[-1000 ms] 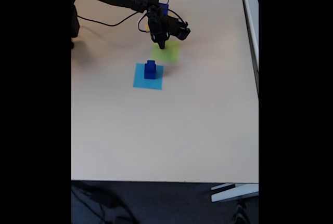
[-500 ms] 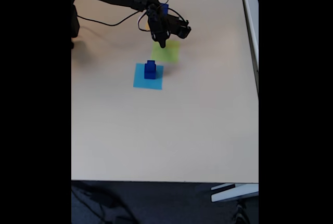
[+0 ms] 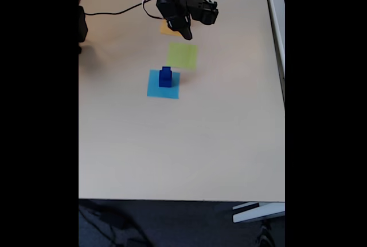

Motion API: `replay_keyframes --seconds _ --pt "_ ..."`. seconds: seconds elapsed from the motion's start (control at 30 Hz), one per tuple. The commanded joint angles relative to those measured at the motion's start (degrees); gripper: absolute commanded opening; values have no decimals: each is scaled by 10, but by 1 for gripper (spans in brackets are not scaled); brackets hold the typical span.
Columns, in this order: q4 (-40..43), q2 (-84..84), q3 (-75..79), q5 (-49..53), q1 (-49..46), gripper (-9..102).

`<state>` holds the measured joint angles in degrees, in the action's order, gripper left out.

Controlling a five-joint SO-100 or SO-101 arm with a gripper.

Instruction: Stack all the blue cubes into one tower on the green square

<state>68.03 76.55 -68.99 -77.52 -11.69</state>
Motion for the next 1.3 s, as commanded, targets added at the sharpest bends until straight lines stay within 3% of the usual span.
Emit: replay_keyframes --seconds 0.0,0.3,1.27 --pt "18 56 24 -3 -27 0" --pt "72 43 18 21 -91 0" --pt "84 -16 -11 120 -143 0"
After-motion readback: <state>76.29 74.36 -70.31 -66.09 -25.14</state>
